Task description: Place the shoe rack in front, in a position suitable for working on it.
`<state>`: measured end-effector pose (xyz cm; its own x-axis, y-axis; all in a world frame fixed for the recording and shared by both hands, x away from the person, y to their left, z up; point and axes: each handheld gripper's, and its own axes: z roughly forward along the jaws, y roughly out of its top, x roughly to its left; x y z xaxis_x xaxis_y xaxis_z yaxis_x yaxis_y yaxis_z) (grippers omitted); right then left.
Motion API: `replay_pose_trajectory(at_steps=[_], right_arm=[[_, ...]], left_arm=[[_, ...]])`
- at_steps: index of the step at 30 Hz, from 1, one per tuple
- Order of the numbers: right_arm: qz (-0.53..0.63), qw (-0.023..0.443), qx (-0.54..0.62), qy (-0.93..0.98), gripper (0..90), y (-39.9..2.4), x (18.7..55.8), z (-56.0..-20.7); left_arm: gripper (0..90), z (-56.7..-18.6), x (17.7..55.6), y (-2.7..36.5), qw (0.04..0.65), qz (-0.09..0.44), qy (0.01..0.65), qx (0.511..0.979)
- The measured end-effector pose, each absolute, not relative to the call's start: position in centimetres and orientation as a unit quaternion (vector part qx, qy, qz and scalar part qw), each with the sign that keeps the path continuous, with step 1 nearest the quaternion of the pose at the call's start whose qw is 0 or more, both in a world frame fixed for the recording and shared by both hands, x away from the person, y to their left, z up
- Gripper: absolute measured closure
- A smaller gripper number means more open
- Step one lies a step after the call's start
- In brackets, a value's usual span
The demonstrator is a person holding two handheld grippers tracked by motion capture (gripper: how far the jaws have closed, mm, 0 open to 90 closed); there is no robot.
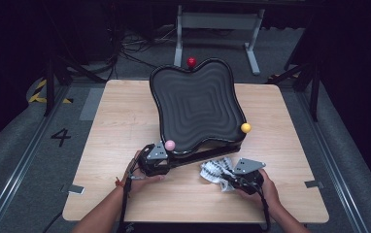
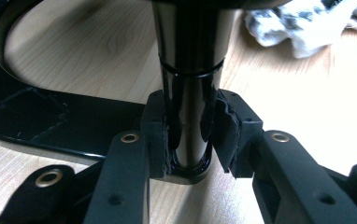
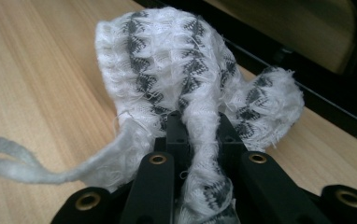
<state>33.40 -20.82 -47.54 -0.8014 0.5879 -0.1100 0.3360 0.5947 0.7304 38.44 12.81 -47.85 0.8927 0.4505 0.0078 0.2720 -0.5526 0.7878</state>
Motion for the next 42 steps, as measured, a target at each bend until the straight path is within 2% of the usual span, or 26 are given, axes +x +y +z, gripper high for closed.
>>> replay_pose_trajectory(at_steps=[3,17,27,35,42], right_arm=[[0.375,0.189,0.263,0.869,80.8,-20.1,33.9,-47.2],[0.403,0.241,0.222,0.855,80.9,-14.4,35.2,-47.3],[0.413,0.230,0.216,0.854,80.7,-12.1,35.9,-48.0],[0.410,0.251,0.211,0.851,80.7,-11.7,36.1,-48.1],[0.398,0.273,0.230,0.845,80.7,-13.2,36.9,-47.9]], left_arm=[[73.1,-47.8,38.5,12.9,0.421,0.106,0.212,0.876],[73.7,-47.8,38.1,12.2,0.427,0.100,0.204,0.875],[73.7,-47.8,37.7,11.8,0.426,0.099,0.206,0.875],[73.7,-47.8,37.8,11.8,0.427,0.097,0.206,0.875],[73.8,-47.9,37.8,11.9,0.428,0.095,0.206,0.875]])
